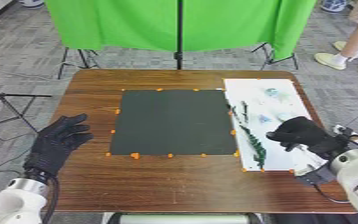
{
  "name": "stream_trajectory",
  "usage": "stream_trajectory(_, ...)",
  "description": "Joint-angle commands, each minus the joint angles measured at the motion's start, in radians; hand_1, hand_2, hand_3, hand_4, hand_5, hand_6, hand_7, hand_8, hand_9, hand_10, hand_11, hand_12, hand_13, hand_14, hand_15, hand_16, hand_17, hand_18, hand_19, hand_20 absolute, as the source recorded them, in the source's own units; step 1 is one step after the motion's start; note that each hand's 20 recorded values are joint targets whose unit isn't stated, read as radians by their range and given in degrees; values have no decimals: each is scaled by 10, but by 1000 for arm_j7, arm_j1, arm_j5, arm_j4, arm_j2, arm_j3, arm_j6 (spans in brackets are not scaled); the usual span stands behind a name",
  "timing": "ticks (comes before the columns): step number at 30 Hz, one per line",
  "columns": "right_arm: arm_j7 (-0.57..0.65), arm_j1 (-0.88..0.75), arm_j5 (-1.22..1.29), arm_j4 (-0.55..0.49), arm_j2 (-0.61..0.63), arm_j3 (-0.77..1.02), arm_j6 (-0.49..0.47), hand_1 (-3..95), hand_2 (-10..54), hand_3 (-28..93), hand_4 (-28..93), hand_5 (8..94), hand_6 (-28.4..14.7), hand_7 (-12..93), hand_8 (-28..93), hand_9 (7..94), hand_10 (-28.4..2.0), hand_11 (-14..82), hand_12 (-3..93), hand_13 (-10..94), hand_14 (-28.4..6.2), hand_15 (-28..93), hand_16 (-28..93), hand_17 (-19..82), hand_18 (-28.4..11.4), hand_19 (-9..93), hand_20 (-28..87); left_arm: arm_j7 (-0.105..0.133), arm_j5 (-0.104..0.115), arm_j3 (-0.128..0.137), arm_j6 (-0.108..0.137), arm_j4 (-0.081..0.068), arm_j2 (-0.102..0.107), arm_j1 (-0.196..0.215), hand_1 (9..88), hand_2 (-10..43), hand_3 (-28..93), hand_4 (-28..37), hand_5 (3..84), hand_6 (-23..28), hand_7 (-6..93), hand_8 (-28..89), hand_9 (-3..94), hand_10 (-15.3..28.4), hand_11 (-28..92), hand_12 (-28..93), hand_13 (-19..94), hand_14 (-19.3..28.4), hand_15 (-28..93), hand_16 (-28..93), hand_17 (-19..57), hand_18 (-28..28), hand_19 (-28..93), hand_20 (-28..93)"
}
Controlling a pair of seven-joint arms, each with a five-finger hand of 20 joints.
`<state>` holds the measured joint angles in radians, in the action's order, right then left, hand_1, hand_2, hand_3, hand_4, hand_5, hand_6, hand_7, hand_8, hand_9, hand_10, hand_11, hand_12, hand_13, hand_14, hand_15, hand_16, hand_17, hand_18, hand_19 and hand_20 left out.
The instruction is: Arrange flowers
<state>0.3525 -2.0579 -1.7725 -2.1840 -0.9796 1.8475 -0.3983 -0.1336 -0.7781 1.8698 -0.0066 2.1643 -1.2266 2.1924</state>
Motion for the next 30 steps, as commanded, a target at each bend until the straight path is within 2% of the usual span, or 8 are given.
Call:
stream_trajectory(1, 109, 65, -177, 25, 12, -129, -43, 453, -25, -94, -84, 589, -28, 387, -174, 612, -132, 495, 266, 565, -127, 628, 208, 214, -188, 670, 273, 10, 42, -5, -18, -1, -15, 15, 287, 75, 722, -283, 450, 73, 306, -133, 420, 172, 459, 194, 363, 209, 694, -56, -25, 246, 661, -2)
stream_trajectory(5, 95, 43, -80, 16, -6, -87, -10, 453, -15, -131, -56, 607, -27, 394, -174, 626, -129, 508, 273, 579, -126, 641, 213, 223, -187, 680, 269, 12, 46, -14, -22, -6, -6, -4, 287, 75, 722, -283, 451, 73, 305, -133, 420, 172, 459, 194, 364, 210, 694, -56, -25, 246, 662, -1)
stream_trajectory(10, 85, 34, -39, 9, -16, -74, 19, 443, -19, -48, -77, 610, -28, 390, -177, 626, -131, 505, 274, 580, -127, 639, 214, 223, -188, 684, 261, 21, 49, -2, -10, 8, -10, 29, 287, 75, 723, -283, 451, 73, 305, -133, 419, 172, 460, 195, 363, 207, 695, -56, -25, 246, 662, -2)
stream_trajectory(13, 13, -7, 32, 4, -30, -45, 135, 442, -21, -30, -95, 611, -28, 388, -176, 627, -130, 505, 271, 580, -127, 639, 215, 223, -187, 685, 258, 23, 48, -3, -10, 6, -9, 27, 286, 75, 723, -283, 450, 73, 306, -133, 419, 172, 460, 195, 363, 207, 695, -56, -25, 246, 661, -2)
stream_trajectory(16, -111, -24, 268, 23, -53, -26, 243, 440, -40, 168, -183, 582, -29, 369, -176, 603, -133, 476, 259, 566, -123, 613, 205, 213, -190, 669, 253, 20, 49, -1, -13, 6, -9, 19, 286, 75, 723, -283, 451, 73, 306, -133, 420, 172, 460, 194, 363, 208, 695, -56, -25, 246, 661, -2)
stream_trajectory(19, -124, -4, 396, 33, -57, -26, 244, 416, -71, 368, -275, 546, -34, 353, -175, 574, -134, 457, 251, 545, -118, 602, 200, 202, -189, 650, 257, 18, 50, 1, -5, 6, -10, 25, 286, 75, 724, -283, 451, 73, 306, -133, 420, 172, 460, 194, 363, 208, 695, -56, -25, 246, 661, -2)
stream_trajectory(27, -81, -5, 240, 18, -46, -30, 300, 385, -85, 427, -283, 565, -30, 386, -183, 588, -134, 479, 251, 558, -123, 613, 199, 209, -193, 658, 267, 15, 49, 5, 3, 2, -4, 15, 285, 75, 724, -283, 451, 73, 305, -133, 419, 172, 460, 194, 363, 209, 695, -56, -25, 246, 662, -2)
stream_trajectory(30, 2, 16, 5, 16, -15, -66, 242, 323, -94, 546, -283, 581, -28, 384, -181, 606, -134, 488, 258, 572, -122, 622, 204, 220, -191, 671, 271, 12, 50, 2, -1, 1, -8, 14, 286, 75, 723, -283, 452, 73, 304, -132, 420, 172, 460, 194, 363, 208, 695, -56, -25, 246, 662, -2)
